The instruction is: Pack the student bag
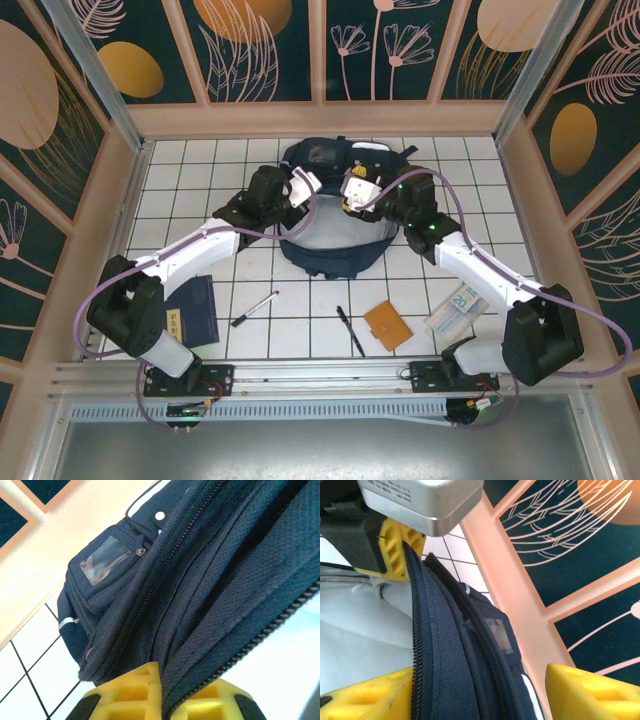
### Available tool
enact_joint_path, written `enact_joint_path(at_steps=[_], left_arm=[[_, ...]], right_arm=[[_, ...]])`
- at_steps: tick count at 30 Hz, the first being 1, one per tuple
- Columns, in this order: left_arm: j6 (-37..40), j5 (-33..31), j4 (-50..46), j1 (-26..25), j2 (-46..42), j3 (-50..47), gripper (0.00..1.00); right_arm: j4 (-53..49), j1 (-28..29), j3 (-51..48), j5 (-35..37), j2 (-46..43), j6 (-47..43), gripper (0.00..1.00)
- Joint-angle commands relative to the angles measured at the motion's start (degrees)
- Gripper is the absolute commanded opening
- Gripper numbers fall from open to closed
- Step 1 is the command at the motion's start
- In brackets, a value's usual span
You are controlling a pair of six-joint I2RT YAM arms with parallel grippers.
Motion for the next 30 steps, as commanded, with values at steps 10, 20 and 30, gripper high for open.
enact_joint_path(at_steps=[10, 20, 30], left_arm=[[-5.03, 16.08, 12.50, -0.14, -8.11, -3.73, 0.29], [-0.56, 14.04, 12.33, 9.98, -17.70, -18.89, 0.81], [4.57, 25.04, 7.19, 10.87, -6.58, -18.65, 0.69]], right_arm=[[-5.50, 0.40, 7.23, 1.34, 11.18, -4.47, 0.00], [5.01, -7.71, 1.41, -19.55, 3.16, -6.59, 0.00], [15.05, -13.55, 2.97, -30.12, 4.46, 2.86, 0.00]])
